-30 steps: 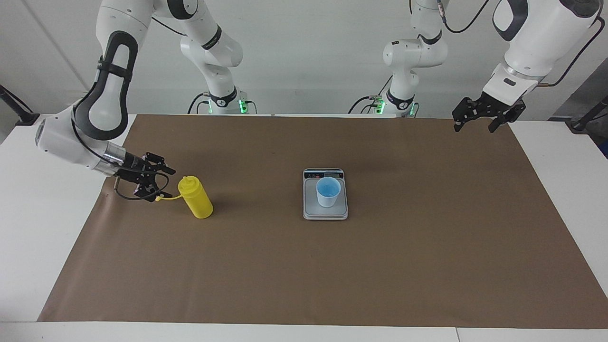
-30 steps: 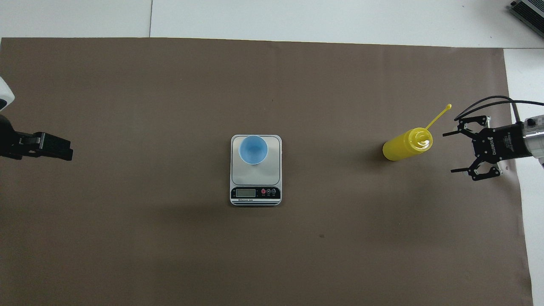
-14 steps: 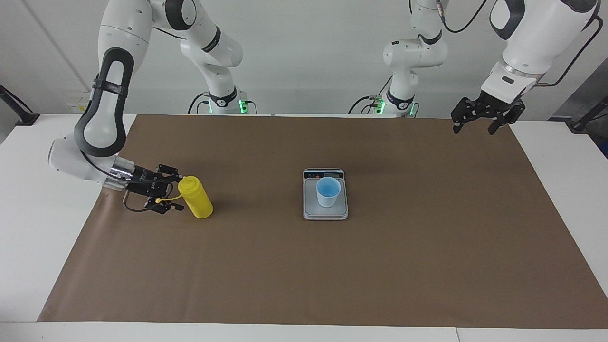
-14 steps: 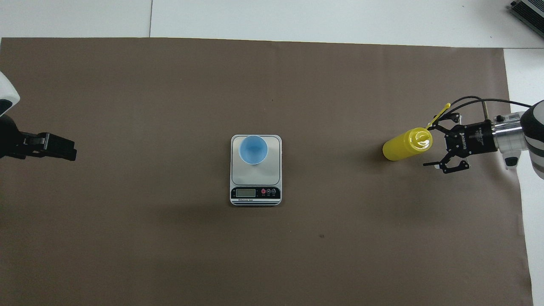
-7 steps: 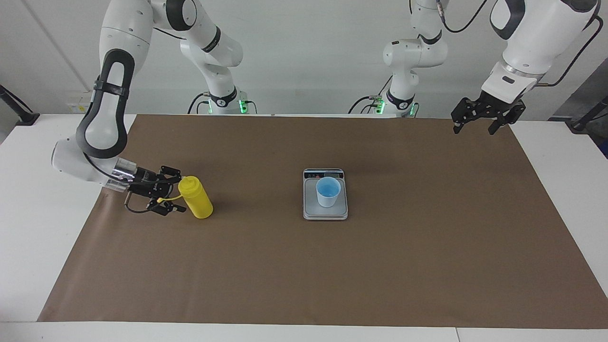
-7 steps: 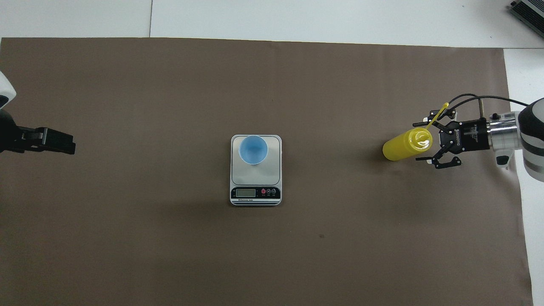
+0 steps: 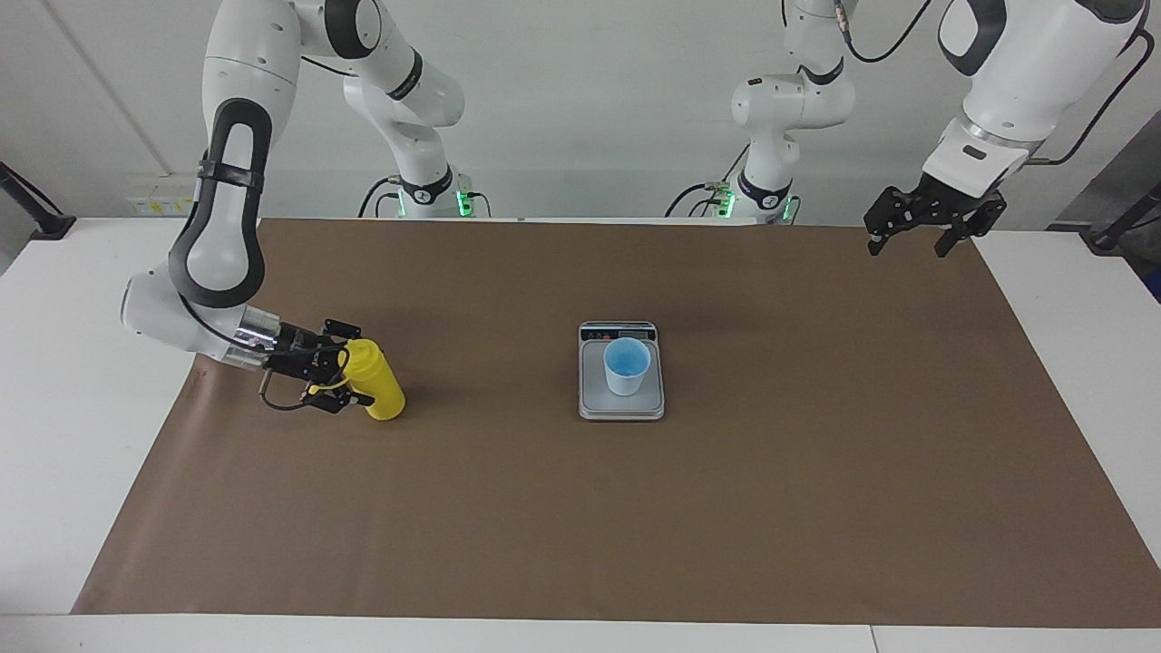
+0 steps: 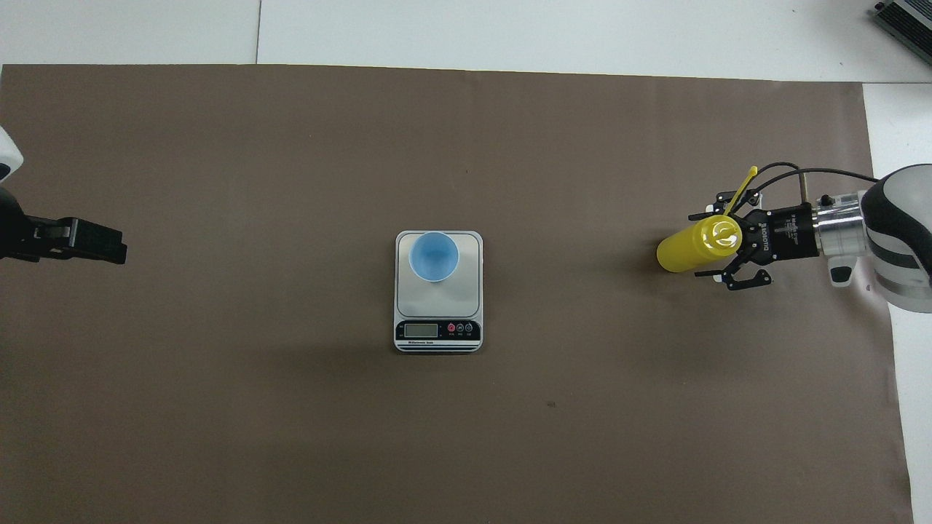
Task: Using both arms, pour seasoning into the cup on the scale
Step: 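Lift the bottle with the right gripper and carry it over the cup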
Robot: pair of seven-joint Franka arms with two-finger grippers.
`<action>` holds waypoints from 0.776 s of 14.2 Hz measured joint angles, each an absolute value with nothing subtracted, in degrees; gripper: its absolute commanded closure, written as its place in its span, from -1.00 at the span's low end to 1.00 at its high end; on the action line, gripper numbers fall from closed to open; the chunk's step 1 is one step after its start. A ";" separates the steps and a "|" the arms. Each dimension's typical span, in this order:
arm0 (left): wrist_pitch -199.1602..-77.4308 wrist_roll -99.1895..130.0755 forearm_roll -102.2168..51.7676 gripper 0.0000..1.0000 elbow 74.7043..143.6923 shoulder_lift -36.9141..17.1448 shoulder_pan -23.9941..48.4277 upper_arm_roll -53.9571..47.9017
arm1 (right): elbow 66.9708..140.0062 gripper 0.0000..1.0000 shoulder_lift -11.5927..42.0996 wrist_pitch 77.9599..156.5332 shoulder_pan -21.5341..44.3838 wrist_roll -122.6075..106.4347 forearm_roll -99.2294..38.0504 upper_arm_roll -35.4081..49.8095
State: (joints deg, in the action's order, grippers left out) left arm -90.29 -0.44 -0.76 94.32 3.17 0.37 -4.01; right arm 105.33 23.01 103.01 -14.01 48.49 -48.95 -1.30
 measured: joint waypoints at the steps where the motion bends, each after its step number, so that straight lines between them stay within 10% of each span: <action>1: -90.29 -0.43 -0.76 -1.00 94.32 3.17 0.37 -3.98 | 105.38 -0.26 23.01 103.01 -14.00 48.49 -48.96 -1.30; 3: -90.29 -0.39 -0.76 -1.00 94.32 3.17 0.33 -3.90 | 105.39 0.36 22.99 102.91 -13.96 48.61 -49.14 -1.30; 11: -90.29 -0.36 -0.76 -1.00 94.32 3.17 0.32 -3.87 | 105.04 0.40 21.55 103.30 -12.11 51.25 -49.17 -1.28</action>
State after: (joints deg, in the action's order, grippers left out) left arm -90.29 -0.36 -0.76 94.32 3.17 0.32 -3.87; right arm 105.04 21.55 103.30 -12.11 51.25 -49.17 -1.28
